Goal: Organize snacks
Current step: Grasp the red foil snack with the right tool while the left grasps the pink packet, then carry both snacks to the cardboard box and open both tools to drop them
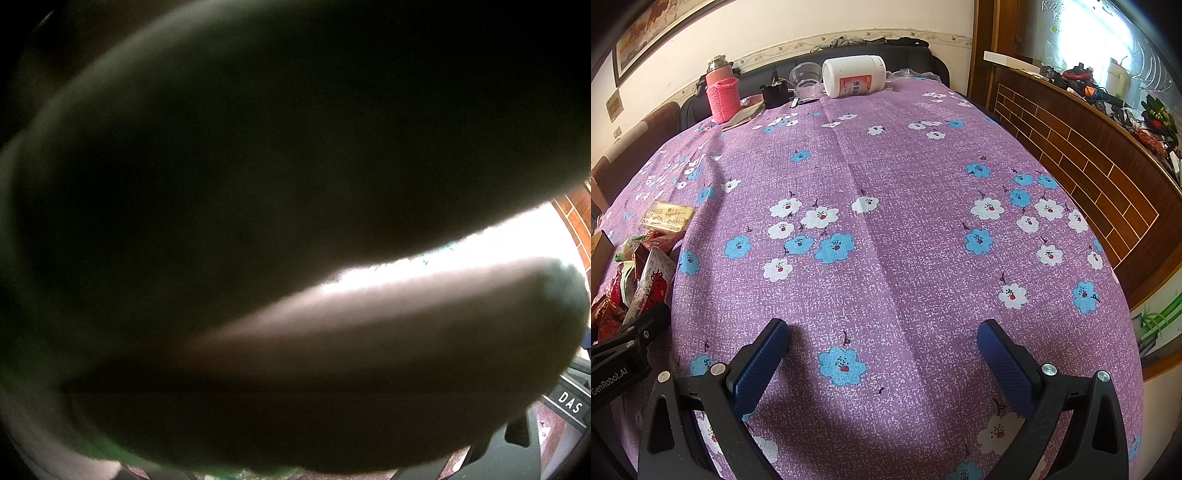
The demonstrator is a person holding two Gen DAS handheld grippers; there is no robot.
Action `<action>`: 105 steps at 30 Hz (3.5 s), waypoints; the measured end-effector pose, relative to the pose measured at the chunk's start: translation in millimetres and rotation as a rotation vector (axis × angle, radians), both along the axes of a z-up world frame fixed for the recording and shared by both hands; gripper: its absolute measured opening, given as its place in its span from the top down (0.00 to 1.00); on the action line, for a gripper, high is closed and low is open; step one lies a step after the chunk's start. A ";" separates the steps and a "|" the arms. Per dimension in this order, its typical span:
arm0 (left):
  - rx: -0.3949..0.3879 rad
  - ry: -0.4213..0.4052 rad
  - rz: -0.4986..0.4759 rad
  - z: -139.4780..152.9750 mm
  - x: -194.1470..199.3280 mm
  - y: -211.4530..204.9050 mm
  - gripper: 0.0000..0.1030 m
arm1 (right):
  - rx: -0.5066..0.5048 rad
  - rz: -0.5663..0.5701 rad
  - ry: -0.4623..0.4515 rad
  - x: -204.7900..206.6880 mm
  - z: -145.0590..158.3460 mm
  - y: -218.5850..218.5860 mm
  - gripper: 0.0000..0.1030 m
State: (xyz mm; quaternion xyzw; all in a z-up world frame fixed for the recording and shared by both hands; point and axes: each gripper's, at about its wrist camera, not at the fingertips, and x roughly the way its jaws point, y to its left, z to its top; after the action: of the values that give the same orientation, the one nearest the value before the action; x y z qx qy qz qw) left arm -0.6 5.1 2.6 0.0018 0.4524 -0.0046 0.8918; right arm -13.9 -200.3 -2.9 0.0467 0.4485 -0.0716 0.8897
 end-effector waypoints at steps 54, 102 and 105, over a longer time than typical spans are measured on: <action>-0.312 -0.067 -0.072 65.9 -80.4 147.4 0.34 | 0.070 0.230 -0.046 -34.1 50.0 56.9 0.21; -0.178 0.086 0.040 10.9 0.3 126.7 0.45 | 0.389 0.484 -0.076 -57.0 62.4 149.5 0.66; -0.094 0.059 -0.001 10.3 -2.6 117.9 0.79 | 0.405 0.485 -0.076 -55.5 62.3 148.0 0.66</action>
State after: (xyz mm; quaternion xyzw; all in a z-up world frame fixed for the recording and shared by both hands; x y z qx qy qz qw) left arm -3.3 123.0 12.9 -0.0402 0.4776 -0.0263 0.8773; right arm -69.4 -52.3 59.4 0.1169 0.4181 0.2353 0.8696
